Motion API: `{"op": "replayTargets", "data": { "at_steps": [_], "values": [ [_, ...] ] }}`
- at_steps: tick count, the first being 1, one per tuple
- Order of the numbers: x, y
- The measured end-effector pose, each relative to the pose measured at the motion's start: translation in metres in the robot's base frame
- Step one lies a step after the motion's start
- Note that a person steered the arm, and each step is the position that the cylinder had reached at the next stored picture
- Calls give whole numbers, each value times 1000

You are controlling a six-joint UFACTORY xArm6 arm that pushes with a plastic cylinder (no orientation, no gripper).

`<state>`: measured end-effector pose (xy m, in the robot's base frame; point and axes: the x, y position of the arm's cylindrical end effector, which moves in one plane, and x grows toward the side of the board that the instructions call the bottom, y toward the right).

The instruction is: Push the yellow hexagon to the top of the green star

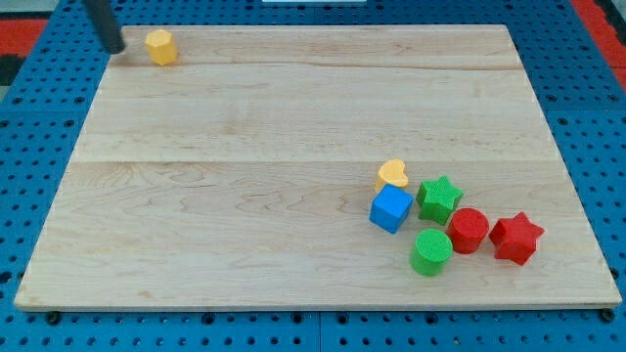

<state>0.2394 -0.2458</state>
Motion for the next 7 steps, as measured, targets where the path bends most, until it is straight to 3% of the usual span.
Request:
{"op": "replayTargets", "data": {
  "at_steps": [1, 2, 3, 4, 5, 6, 7],
  "values": [
    [17, 87],
    [4, 144],
    [-18, 120],
    [-12, 164],
    [10, 256],
    [48, 303],
    [34, 321]
  ]
}}
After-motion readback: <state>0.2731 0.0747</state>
